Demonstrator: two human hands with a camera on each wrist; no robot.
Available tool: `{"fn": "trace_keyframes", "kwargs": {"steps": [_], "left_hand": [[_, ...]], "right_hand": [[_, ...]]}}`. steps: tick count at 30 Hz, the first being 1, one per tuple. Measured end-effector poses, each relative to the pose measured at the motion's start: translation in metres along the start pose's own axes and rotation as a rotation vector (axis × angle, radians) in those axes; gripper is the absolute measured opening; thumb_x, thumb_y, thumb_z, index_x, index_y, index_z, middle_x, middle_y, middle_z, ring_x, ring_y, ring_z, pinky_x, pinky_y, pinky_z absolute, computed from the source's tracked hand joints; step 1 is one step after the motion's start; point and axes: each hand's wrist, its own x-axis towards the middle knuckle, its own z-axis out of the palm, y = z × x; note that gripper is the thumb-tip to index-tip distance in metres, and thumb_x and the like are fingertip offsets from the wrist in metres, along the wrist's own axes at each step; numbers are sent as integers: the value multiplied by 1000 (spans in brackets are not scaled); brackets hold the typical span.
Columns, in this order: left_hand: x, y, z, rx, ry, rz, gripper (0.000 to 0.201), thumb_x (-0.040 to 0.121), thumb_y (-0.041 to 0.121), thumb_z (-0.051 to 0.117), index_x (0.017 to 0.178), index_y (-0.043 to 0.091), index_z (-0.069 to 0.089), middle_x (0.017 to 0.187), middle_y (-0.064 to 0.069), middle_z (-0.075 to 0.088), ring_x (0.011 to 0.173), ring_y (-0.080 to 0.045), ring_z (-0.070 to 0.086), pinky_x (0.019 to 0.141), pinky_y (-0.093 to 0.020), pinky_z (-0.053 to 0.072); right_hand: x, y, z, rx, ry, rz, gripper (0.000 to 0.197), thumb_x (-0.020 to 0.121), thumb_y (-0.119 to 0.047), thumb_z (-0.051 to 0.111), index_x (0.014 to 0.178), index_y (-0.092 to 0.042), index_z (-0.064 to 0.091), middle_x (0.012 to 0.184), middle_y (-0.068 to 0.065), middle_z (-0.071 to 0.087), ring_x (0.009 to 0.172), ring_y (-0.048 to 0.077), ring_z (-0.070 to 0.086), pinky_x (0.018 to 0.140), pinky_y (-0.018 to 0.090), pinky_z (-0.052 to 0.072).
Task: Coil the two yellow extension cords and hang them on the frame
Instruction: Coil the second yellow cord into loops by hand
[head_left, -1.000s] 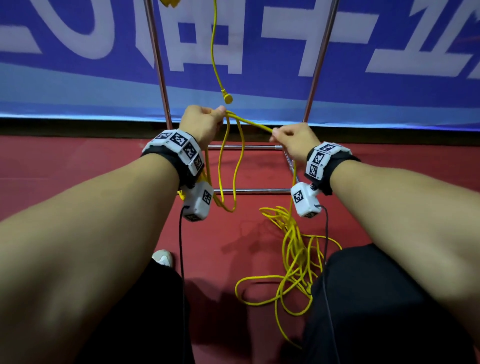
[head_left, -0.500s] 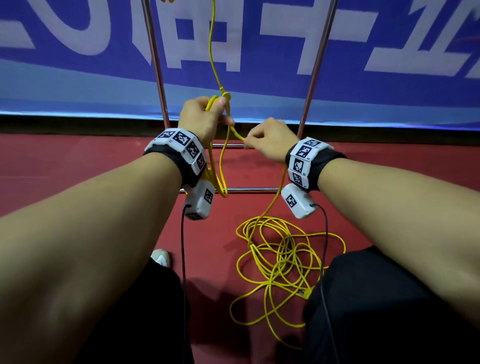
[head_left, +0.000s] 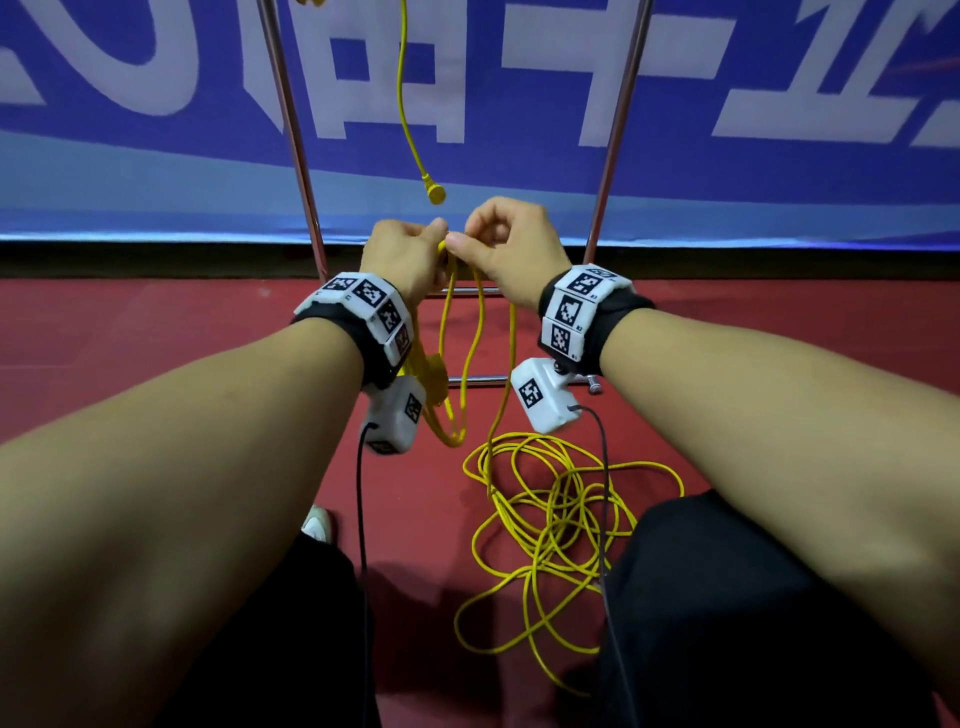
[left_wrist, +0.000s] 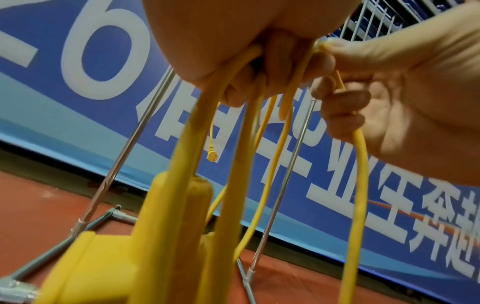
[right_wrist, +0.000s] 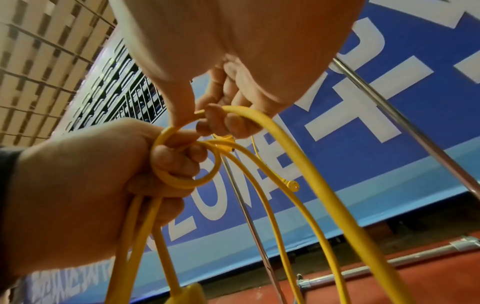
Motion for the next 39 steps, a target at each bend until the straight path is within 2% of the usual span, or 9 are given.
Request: {"fn": "trace_keyframes", "kwargs": {"steps": [3,5,9,13,19,24,27,29,39], "left_hand": [[1,6,-2,34,63,-4,43,99,37,54,68,10,63,63,-7,60,52,-16,53,55,-24,41],[7,9,-3,58,125,-13,42,97,40,56,64,14,59,66,-7,57,59,-21,49,55,-28,38],[16,7,-12,-9,207,-102,46,97,42,57,60,15,52,59,-4,49,52,-22,44,51,-27,36],[14,0,-19,-4,219,-89,46,96,40,56,58,15,51,59,-5,51,54,-23,45,55,-29,36],[3,-8,-10,54,13,-35,47,88,38,57,46,17,63,55,-8,66,52,-21,53,64,-34,47],[-5,-4,-5,124,-36,-5,37,91,40,54,66,17,68,57,3,70,58,-12,59,66,-28,51],[-5,-4,-4,128,-26,19,41,84,49,53,78,14,72,65,-2,72,73,-24,69,81,-40,57],[-6,-5,-4,134,-15,35,43,84,52,53,79,13,71,70,-5,72,79,-29,70,82,-43,57],[-7,-2,0,138,-26,91,36,94,43,55,71,16,62,66,-2,59,61,-20,50,61,-31,40]], "right_hand": [[-4,4,0,37,-106,98,36,89,-41,72,70,-14,56,58,2,61,46,12,51,50,25,42],[-7,5,0,25,-234,168,46,97,-44,59,68,-9,57,60,6,63,45,14,54,52,26,45],[-17,27,-6,-82,-478,285,51,103,-48,43,70,-13,59,72,7,71,64,19,65,62,28,43],[-16,37,-14,110,-302,496,55,102,-52,41,67,-13,54,54,6,49,48,21,49,57,30,45],[0,41,-31,-8,76,245,43,86,-42,75,57,-21,49,47,-9,37,45,9,32,54,25,30],[0,22,-19,-52,-112,112,37,83,-27,81,61,-17,53,47,-9,39,42,2,30,48,19,28],[-2,10,-10,-37,-152,62,35,84,-27,80,63,-15,55,48,-9,40,41,2,31,46,14,26],[-1,7,-7,-29,-149,70,35,85,-29,79,63,-16,54,42,-15,40,40,2,32,45,13,26],[1,-2,-6,108,-228,133,40,87,-41,74,63,-15,55,51,0,40,45,14,31,46,23,25]]}}
